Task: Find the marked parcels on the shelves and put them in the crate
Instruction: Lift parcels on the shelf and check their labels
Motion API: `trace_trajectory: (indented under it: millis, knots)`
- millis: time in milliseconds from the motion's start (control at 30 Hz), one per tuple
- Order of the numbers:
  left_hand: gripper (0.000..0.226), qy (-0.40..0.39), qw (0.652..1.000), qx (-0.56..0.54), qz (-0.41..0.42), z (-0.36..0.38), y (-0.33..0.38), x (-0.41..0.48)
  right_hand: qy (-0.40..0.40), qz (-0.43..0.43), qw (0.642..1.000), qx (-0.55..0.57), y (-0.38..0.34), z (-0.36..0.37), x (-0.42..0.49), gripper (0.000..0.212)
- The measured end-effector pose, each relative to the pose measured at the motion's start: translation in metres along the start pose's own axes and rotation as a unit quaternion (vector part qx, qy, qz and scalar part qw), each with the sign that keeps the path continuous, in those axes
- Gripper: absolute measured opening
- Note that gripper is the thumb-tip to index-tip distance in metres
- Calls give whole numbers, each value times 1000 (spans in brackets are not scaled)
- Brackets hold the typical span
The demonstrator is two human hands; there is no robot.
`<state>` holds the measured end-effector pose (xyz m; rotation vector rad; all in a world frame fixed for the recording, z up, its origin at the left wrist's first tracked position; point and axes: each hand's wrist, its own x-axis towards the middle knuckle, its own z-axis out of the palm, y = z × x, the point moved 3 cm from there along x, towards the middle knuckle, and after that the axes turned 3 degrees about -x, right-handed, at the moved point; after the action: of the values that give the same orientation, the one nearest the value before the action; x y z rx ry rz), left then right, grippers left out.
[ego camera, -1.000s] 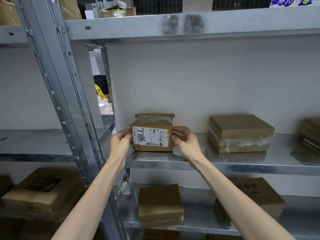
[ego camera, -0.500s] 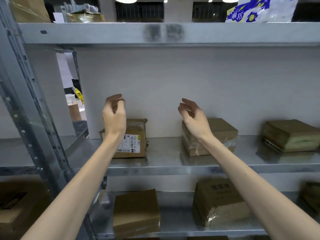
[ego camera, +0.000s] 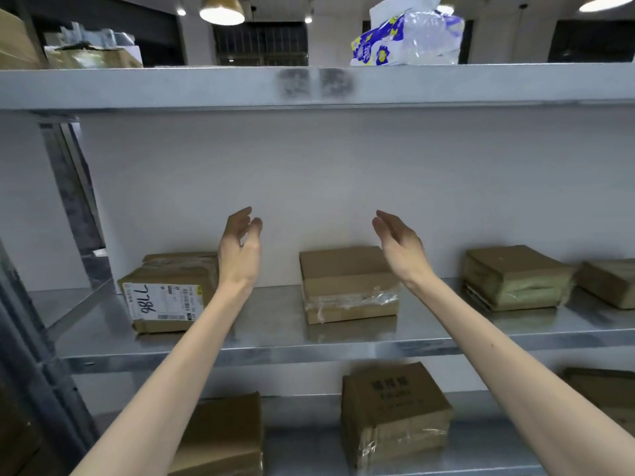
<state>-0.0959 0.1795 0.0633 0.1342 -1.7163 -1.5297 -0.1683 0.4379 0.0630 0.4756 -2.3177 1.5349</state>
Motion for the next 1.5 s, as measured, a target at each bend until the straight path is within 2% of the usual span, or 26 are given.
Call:
trace_trajectory:
  millis: [200, 400, 567, 867, 1267, 1500]
  knots:
    - [32, -23, 997, 19, -76, 21, -20, -21, -9, 43, 999, -31, 43, -17, 3, 48]
    - [42, -57, 983, 46, -171, 36, -43, -42, -40, 155, 985, 66, 75, -15, 0, 45]
    - [36, -105, 967, 50, -228, 51, -52, -61, -90, 217, 964, 125, 84, -11, -9, 38]
    - [28, -101, 966, 11, -239, 48, -46, -66, -90, 212, 963, 140, 88, -20, -9, 30]
    - [31, -67, 987, -28, -146, 49, -6, -63, -69, 133, 962, 229, 69, -37, -20, 30]
    - [33, -79, 984, -13, -162, 46, -12, -75, -86, 113, 966, 214, 79, -39, -31, 44]
